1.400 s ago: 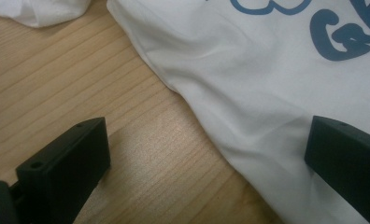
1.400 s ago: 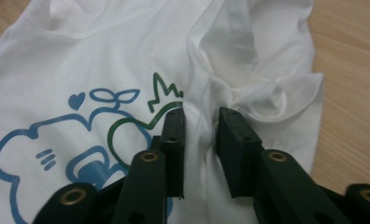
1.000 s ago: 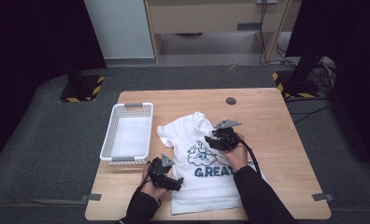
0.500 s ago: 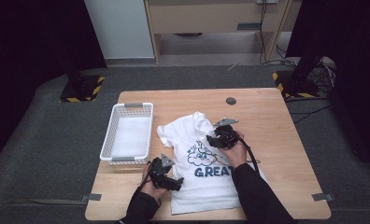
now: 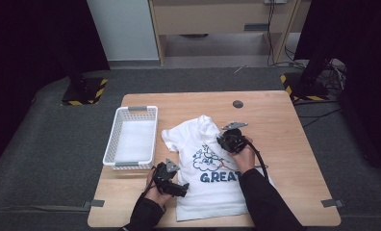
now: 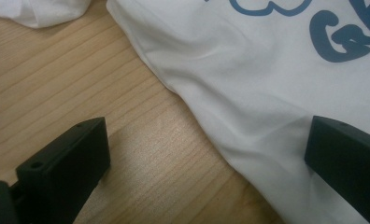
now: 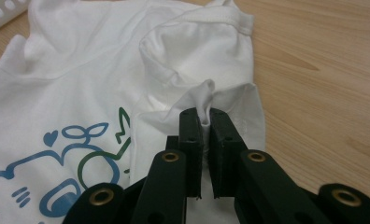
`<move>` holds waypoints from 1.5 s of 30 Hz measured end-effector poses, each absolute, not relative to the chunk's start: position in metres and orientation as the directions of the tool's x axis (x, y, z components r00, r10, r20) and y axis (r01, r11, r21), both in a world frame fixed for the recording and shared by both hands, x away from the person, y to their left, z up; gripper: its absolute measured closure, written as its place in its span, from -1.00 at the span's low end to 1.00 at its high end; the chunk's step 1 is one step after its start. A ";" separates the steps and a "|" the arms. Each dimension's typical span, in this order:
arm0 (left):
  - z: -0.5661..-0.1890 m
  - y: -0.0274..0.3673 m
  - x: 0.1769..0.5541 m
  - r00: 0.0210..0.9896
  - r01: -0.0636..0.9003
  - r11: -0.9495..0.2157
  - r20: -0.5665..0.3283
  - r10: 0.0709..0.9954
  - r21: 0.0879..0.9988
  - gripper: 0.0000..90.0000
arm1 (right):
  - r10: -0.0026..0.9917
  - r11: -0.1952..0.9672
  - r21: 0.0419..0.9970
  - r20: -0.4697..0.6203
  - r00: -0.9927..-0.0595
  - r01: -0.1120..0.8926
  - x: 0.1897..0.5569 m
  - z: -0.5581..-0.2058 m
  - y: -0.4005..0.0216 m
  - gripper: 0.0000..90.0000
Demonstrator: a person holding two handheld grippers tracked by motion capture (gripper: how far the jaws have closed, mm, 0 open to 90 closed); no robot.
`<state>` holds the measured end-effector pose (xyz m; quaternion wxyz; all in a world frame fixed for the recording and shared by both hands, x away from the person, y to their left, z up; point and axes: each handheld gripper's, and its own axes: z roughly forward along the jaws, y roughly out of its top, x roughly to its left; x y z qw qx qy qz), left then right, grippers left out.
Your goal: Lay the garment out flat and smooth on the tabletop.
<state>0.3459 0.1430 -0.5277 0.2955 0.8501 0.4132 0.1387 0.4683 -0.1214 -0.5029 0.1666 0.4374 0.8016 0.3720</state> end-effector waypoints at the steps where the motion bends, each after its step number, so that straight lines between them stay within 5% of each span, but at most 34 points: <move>1: -0.528 0.143 0.346 0.620 0.620 -0.484 -0.008 0.784 0.617 -1.00 | 0.827 0.335 0.746 0.061 -0.559 0.576 0.468 -0.501 -0.123 0.89; 17: -0.527 0.142 0.346 0.613 0.631 -0.484 -0.008 0.790 0.606 -1.00 | 0.899 0.203 0.800 0.076 -0.432 0.564 0.477 -0.463 -0.185 0.89; 30: -0.526 0.142 0.346 0.610 0.635 -0.483 -0.008 0.792 0.603 -1.00 | 0.986 0.095 0.732 0.022 -0.163 0.675 0.499 -0.483 -0.258 0.87; 39: -0.526 0.142 0.346 0.610 0.635 -0.483 -0.008 0.792 0.603 -1.00 | 0.996 0.051 0.720 0.016 -0.090 0.692 0.493 -0.505 -0.289 0.42; 45: -0.526 0.141 0.346 0.608 0.636 -0.481 -0.008 0.794 0.603 -1.00 | 0.988 0.061 0.774 0.041 -0.146 0.630 0.487 -0.492 -0.281 0.14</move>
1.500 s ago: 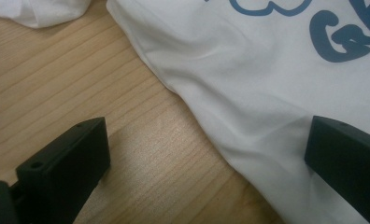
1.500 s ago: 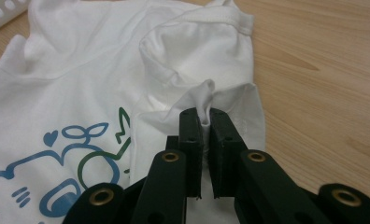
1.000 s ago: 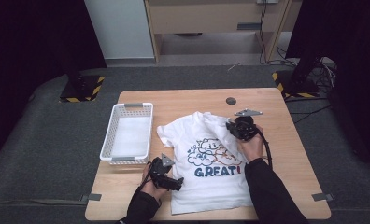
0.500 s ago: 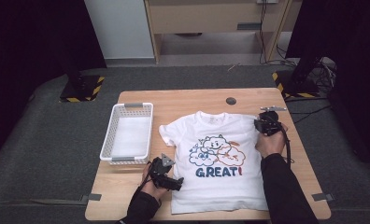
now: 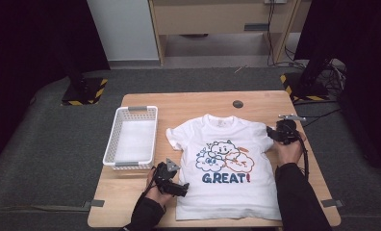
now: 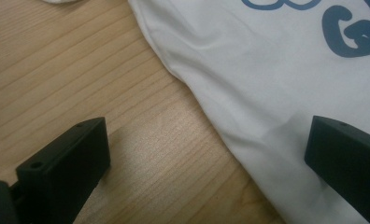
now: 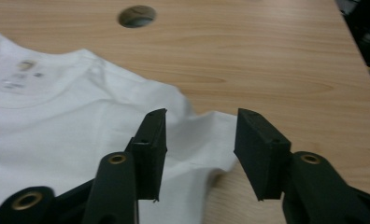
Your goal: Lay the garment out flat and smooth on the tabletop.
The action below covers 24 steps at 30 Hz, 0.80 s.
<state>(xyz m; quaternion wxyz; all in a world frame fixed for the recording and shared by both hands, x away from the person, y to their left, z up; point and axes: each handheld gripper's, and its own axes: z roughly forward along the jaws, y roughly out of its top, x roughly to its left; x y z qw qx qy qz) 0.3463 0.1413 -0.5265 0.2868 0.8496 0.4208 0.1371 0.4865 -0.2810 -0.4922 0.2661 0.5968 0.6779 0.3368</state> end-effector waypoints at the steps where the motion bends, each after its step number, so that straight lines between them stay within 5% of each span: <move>1: -0.526 0.141 0.346 0.608 0.636 -0.481 -0.008 0.794 0.603 -1.00 | 0.983 0.067 0.781 0.054 -0.175 0.621 0.486 -0.493 -0.278 0.08; 7: -0.527 0.141 0.346 0.609 0.635 -0.481 -0.008 0.793 0.604 -1.00 | 0.966 0.117 0.747 0.068 -0.251 0.654 0.488 -0.512 -0.258 -0.24; 24: -0.526 0.141 0.347 0.615 0.633 -0.487 -0.009 0.788 0.601 -1.00 | 0.973 0.156 0.739 0.000 -0.231 0.656 0.491 -0.537 -0.246 -0.62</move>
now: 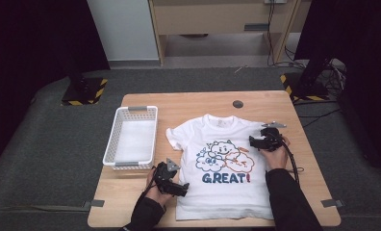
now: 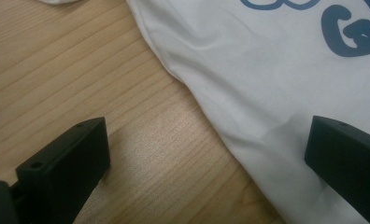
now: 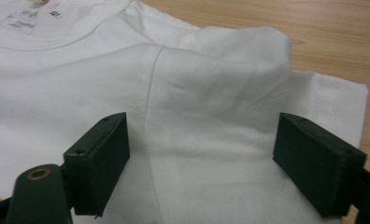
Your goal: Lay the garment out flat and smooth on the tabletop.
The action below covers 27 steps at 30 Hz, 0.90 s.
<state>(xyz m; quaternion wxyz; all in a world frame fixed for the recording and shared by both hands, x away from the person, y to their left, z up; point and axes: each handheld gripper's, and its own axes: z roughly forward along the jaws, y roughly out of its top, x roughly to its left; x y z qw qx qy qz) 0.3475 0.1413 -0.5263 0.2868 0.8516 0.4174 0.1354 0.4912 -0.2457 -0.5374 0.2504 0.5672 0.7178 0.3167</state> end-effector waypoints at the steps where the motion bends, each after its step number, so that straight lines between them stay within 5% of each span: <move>1: -0.526 0.141 0.348 0.614 0.633 -0.486 -0.009 0.789 0.602 -1.00 | 0.974 0.154 0.738 0.000 -0.229 0.657 0.493 -0.538 -0.245 -0.66; 11: -0.527 0.141 0.349 0.602 0.640 -0.475 -0.009 0.799 0.604 -1.00 | 0.973 0.159 0.723 0.000 -0.230 0.672 0.512 -0.539 -0.238 -0.84; 20: -0.527 0.142 0.349 0.602 0.637 -0.473 -0.011 0.798 0.609 -1.00 | 0.984 0.123 0.688 0.006 -0.175 0.715 0.508 -0.532 -0.237 -0.67; 27: -0.521 0.145 0.348 0.584 0.657 -0.458 -0.020 0.811 0.599 -0.90 | 0.972 0.058 0.723 0.117 -0.205 0.688 0.495 -0.506 -0.247 -0.75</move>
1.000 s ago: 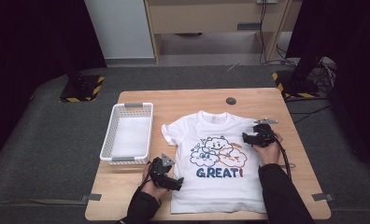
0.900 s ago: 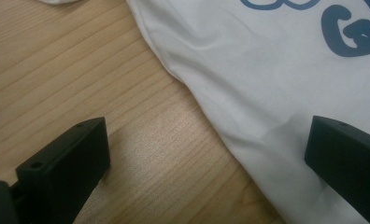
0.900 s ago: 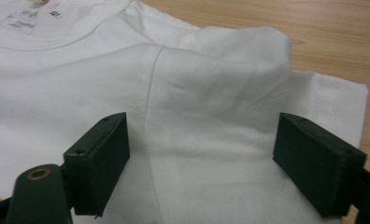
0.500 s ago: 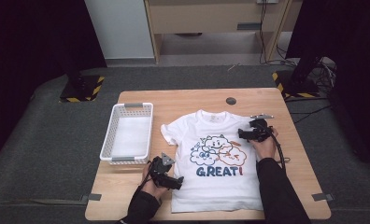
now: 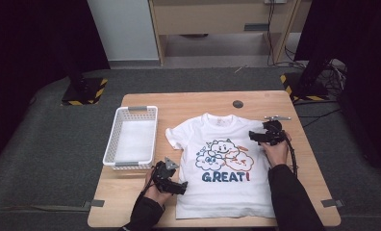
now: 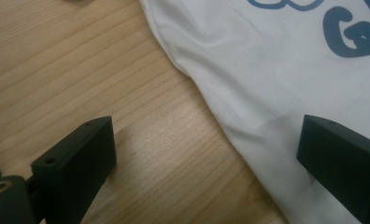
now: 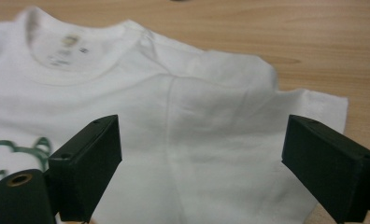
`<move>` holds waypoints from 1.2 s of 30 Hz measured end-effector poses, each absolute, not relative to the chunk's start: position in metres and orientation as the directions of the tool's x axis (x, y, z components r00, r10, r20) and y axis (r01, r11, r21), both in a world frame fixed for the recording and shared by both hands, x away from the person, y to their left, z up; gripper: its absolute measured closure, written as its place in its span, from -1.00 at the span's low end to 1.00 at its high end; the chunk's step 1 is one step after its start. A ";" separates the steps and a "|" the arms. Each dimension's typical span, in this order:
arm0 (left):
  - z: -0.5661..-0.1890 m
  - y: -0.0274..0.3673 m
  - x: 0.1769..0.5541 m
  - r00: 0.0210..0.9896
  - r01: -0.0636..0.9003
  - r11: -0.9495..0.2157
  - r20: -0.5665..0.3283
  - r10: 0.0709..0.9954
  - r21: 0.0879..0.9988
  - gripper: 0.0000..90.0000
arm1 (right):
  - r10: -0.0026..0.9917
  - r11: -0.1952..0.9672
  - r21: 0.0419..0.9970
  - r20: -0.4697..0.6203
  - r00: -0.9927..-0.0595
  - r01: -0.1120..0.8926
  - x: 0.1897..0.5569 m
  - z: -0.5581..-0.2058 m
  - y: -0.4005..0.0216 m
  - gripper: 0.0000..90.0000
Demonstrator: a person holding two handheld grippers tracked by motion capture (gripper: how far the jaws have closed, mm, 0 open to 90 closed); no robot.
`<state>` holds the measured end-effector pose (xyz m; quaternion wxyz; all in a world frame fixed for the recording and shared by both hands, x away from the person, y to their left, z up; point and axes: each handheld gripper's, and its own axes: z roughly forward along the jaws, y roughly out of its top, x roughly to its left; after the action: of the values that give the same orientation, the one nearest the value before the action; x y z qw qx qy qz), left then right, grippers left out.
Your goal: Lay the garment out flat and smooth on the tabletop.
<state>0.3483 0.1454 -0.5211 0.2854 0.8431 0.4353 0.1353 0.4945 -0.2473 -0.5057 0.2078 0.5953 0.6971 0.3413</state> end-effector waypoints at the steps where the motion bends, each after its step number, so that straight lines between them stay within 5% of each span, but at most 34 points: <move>1: -0.519 0.146 0.348 0.584 0.652 -0.456 -0.017 0.812 0.606 -0.89 | 0.968 0.051 0.735 0.129 -0.213 0.676 0.491 -0.502 -0.248 -0.76; 13: -0.506 0.147 0.336 0.608 0.614 -0.458 -0.015 0.794 0.643 -0.89 | 0.922 0.126 0.757 0.148 -0.357 0.641 0.440 -0.487 -0.242 -0.84; 36: -0.503 0.166 0.321 0.598 0.604 -0.439 -0.013 0.802 0.665 -0.89 | 0.865 0.217 0.762 0.138 -0.482 0.609 0.381 -0.488 -0.232 -0.94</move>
<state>0.3212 0.1659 -0.5026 0.3206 0.8342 0.4213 0.1542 0.3815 -0.2324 -0.4878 0.1610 0.4830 0.7634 0.3975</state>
